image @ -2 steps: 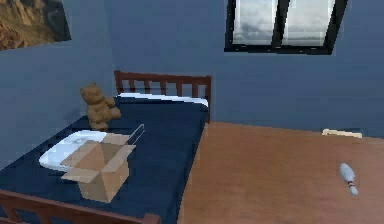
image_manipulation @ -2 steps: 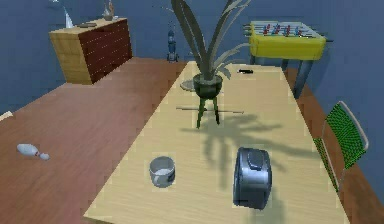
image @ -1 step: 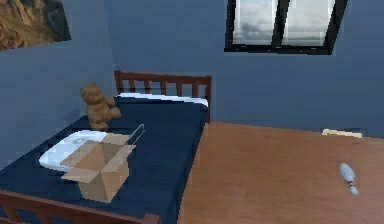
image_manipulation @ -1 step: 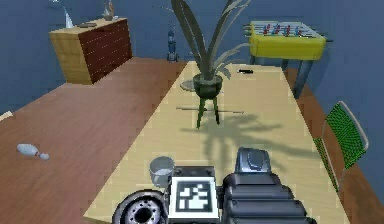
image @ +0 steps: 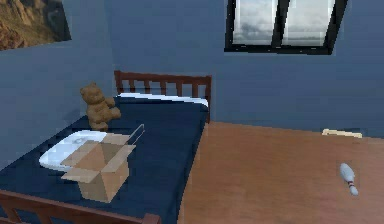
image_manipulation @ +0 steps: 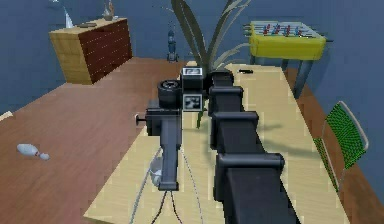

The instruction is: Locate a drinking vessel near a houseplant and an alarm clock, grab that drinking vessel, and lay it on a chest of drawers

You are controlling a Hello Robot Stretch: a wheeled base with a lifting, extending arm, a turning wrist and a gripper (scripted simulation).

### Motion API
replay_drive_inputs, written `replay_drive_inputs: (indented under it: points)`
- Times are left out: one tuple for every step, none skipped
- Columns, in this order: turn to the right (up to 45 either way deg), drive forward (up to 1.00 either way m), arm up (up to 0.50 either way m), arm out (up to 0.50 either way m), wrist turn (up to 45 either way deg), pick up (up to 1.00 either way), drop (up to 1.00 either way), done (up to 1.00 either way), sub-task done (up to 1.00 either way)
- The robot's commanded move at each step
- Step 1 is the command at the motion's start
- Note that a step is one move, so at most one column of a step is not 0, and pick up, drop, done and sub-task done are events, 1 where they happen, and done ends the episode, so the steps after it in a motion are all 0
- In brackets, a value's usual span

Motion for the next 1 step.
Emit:
replay_drive_inputs:
  points:
    - [0.0, 0.0, 0.0, 0.0, 45.0, 0.0, 0.0, 0.0, 0.0]
